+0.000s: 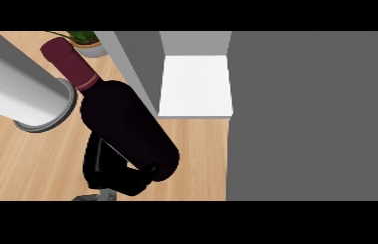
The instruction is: Pick up the wine, place it into the cabinet and close the cabinet
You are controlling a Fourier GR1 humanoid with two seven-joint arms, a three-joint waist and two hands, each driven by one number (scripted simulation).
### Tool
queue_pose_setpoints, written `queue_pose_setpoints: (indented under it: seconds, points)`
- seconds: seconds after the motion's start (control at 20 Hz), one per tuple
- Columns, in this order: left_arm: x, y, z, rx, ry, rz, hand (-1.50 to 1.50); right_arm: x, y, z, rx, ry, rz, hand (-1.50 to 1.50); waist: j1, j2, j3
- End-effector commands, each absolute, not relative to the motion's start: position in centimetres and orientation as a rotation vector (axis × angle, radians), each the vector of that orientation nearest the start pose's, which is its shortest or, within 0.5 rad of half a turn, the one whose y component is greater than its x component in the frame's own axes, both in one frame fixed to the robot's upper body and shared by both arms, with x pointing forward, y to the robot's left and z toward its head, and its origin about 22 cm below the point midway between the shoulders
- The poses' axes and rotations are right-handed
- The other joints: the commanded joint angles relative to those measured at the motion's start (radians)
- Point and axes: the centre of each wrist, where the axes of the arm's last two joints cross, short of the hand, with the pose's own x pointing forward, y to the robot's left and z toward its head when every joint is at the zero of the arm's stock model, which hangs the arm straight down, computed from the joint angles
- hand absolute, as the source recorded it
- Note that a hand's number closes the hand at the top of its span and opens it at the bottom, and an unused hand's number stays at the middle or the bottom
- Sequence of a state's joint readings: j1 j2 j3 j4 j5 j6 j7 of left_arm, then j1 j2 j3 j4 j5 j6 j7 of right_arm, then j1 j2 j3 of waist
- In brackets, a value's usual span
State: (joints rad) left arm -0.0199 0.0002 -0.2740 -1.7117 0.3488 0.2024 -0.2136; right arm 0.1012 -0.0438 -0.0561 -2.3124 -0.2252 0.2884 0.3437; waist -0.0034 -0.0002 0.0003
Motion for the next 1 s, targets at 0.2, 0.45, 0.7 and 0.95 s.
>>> queue_pose_setpoints:
  seconds: [0.2, 0.45, 0.7, 0.95]
  points:
    - [27.7, 12.3, 4.8, -0.279, -1.854, 0.183, 1.5, 17.3, -24.8, 17.3, 0.216, -1.889, 0.237, -1.5, -0.003, 0.001, 0.0]
    - [30.0, 10.8, 2.9, -0.207, -1.854, 0.117, 1.5, 17.7, -24.6, 16.2, 0.204, -1.91, 0.255, -1.5, -0.006, 0.002, -0.001]
    - [30.0, 8.5, 3.5, -0.178, -1.821, 0.105, 1.5, 16.5, -25.7, 14.2, 0.228, -1.911, 0.248, -1.5, -0.006, 0.0, 0.0]
    - [29.3, 6.5, 3.0, -0.163, -1.798, 0.142, 1.5, 17.6, -27.5, 15.3, 0.205, -1.901, 0.241, -1.5, -0.006, 0.001, 0.0]
